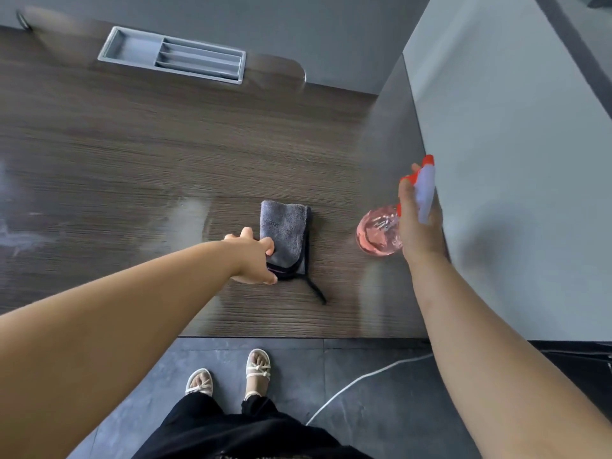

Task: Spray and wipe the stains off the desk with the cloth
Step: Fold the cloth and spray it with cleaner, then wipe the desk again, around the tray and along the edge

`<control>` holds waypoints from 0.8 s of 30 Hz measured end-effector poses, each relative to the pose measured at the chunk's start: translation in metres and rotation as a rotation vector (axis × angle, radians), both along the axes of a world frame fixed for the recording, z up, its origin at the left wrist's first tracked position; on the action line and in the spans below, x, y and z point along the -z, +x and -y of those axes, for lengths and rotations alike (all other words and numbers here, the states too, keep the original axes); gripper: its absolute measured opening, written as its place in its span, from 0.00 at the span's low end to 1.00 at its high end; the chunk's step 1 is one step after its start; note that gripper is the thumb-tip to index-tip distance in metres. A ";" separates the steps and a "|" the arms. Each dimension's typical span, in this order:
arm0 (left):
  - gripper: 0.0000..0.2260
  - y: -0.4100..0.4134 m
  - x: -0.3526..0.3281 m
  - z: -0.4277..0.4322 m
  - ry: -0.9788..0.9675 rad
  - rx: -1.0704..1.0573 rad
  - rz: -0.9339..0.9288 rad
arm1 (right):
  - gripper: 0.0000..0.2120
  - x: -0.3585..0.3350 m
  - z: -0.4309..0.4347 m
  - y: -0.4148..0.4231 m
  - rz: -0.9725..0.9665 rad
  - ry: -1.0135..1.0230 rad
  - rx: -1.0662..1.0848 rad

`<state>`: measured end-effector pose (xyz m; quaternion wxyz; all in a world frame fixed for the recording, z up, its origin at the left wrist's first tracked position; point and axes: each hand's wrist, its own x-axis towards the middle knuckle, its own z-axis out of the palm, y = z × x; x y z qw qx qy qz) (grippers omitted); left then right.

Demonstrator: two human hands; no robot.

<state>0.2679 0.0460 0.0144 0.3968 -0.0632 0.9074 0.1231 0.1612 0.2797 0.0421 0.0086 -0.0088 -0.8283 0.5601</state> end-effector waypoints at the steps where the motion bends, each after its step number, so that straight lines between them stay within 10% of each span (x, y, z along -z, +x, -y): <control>1: 0.29 -0.001 0.001 -0.002 -0.012 0.006 0.006 | 0.27 0.001 0.000 -0.007 -0.032 0.011 0.039; 14: 0.36 0.008 0.007 0.007 0.021 0.050 -0.005 | 0.34 0.064 -0.017 0.013 0.106 0.109 0.168; 21: 0.38 0.014 0.010 0.011 0.030 0.057 -0.035 | 0.54 0.060 -0.019 0.004 0.315 0.127 0.287; 24: 0.38 0.018 0.011 0.014 0.047 0.051 -0.050 | 0.40 0.069 -0.005 0.041 0.325 0.261 0.315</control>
